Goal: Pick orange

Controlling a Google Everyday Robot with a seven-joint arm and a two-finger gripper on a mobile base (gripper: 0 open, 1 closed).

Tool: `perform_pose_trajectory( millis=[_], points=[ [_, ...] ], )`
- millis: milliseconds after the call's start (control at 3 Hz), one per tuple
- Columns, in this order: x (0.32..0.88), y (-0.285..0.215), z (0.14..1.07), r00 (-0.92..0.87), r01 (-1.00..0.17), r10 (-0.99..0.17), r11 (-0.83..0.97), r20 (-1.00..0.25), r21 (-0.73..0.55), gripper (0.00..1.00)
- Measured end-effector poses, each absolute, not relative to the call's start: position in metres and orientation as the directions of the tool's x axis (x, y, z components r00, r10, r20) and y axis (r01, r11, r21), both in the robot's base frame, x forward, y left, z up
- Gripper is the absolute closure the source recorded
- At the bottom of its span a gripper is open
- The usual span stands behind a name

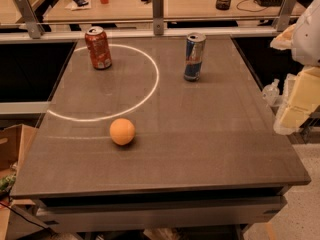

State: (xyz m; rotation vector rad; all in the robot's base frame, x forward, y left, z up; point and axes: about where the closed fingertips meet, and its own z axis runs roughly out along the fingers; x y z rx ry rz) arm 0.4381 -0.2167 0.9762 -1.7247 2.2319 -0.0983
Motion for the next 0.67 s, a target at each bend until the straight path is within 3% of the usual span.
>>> perform_pose_trajectory(
  millis=[667],
  points=[
    [0.4364, -0.2126, 0.9786, -0.241, -0.921, -0.942, 0.298, -0.232, -0.25, 0.0]
  ],
)
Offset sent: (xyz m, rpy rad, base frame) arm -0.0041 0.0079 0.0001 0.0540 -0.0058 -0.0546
